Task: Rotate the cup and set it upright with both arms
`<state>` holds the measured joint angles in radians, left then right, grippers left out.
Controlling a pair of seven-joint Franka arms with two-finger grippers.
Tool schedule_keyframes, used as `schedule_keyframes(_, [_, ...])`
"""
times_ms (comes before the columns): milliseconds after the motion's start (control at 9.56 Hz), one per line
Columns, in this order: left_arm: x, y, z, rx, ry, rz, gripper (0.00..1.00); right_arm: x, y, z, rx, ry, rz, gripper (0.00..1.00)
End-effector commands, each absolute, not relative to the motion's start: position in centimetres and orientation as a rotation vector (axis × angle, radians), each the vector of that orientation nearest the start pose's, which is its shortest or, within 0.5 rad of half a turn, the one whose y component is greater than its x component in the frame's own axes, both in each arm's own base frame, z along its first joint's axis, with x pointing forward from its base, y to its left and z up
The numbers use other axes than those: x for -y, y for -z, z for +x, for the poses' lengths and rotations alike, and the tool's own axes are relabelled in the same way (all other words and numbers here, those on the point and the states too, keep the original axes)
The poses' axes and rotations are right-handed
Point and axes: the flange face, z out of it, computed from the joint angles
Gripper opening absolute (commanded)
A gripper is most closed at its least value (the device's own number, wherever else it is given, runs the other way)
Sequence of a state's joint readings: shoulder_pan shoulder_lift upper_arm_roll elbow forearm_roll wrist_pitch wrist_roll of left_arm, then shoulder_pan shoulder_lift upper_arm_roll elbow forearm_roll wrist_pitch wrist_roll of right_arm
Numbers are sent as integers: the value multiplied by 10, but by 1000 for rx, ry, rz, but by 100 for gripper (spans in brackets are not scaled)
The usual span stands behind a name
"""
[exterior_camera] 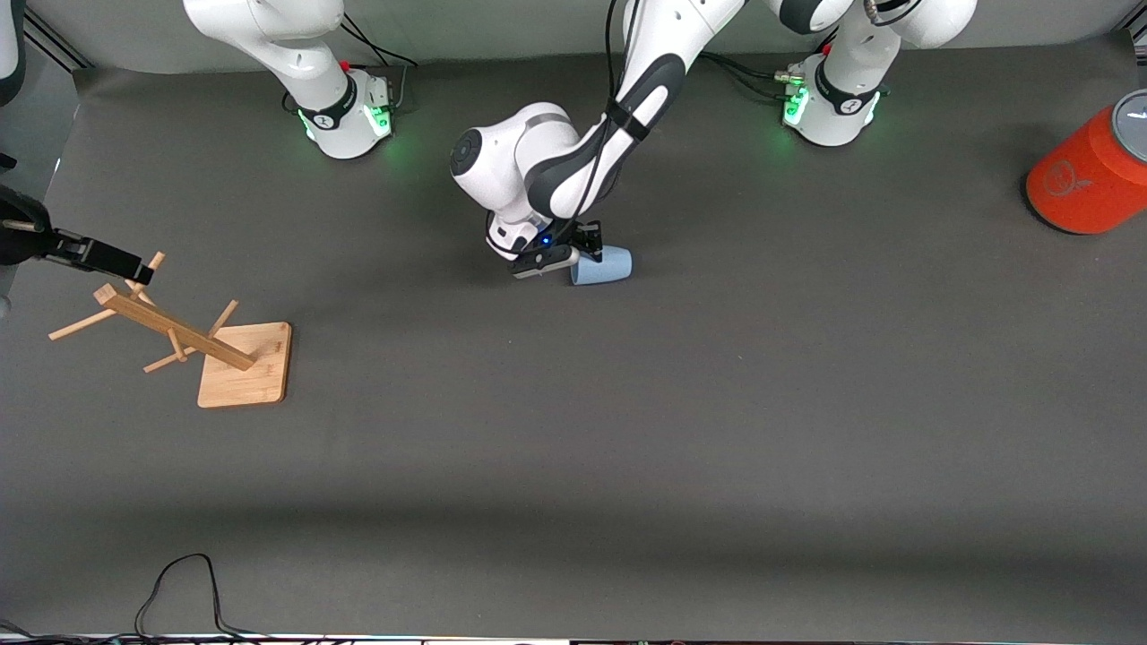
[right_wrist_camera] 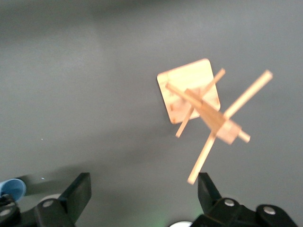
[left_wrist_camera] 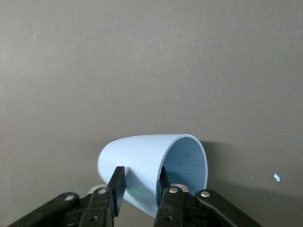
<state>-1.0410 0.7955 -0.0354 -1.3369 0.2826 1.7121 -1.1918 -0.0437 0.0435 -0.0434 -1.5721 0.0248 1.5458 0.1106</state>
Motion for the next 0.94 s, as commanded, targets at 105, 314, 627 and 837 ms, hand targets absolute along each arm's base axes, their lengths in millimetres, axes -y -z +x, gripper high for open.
schedule_keyframes(105, [591,-245,368,56,59,-2682,0,39,-606,559,-69,70,-3132,100])
schedule_keyframes(314, [573,-272,392,127,32,-2695,0,36,-606,567,12,111,-3132,100])
schedule_keyframes(627, [498,-345,447,216,-135,-2790,0,36,-612,565,101,121,-3135,100])
schedule_keyframes(837, [419,-385,494,477,-203,-2881,0,22,-617,562,119,123,-3135,100])
